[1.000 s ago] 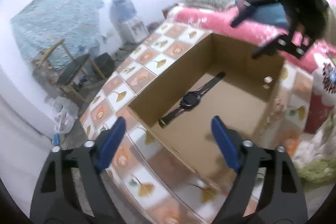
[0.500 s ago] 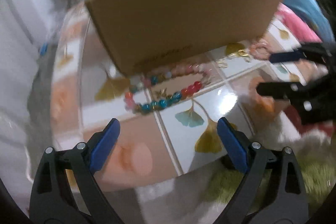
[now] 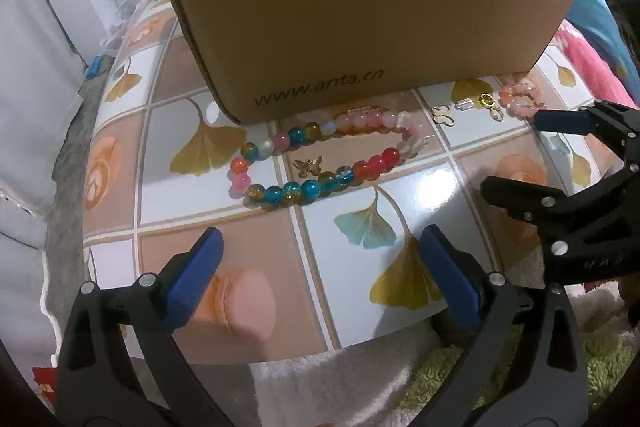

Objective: Organize jewelry
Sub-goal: 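Move the left tool to the multicolour bead bracelet and close on it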

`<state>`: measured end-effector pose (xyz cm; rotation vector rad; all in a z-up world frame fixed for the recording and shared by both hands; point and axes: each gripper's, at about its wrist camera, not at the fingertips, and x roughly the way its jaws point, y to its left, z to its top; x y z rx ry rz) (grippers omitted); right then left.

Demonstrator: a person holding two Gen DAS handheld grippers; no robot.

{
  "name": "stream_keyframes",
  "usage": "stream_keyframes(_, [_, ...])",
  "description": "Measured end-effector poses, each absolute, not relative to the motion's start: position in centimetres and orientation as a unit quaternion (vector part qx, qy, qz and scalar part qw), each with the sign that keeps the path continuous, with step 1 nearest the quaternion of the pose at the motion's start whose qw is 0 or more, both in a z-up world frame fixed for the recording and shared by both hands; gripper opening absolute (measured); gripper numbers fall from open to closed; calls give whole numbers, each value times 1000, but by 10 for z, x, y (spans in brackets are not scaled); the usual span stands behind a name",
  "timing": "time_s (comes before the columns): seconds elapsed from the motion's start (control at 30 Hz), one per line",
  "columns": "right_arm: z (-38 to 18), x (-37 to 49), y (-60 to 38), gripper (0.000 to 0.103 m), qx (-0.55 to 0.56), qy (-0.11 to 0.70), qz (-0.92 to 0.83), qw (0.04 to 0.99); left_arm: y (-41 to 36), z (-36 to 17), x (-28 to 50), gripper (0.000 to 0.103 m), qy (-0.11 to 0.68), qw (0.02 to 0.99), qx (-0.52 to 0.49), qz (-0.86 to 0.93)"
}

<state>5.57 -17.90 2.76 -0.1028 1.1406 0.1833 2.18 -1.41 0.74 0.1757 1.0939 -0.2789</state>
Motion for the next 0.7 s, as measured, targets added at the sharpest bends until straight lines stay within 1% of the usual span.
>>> stream_keyframes(0.37, [26, 44, -191, 96, -47, 518, 108, 847, -14, 7, 26, 96, 527, 835, 84, -132])
stream_keyframes(0.5, [50, 27, -208, 96, -34, 466, 137, 874, -18, 9, 27, 96, 526, 836, 84, -132])
stream_keyframes(0.6, [54, 13, -213, 96, -43, 450, 156, 878, -19, 10, 27, 96, 526, 836, 83, -132])
stream_keyframes(0.7, [54, 6, -218, 96, -37, 452, 154, 878, -20, 10, 29, 96, 524, 837, 83, -132])
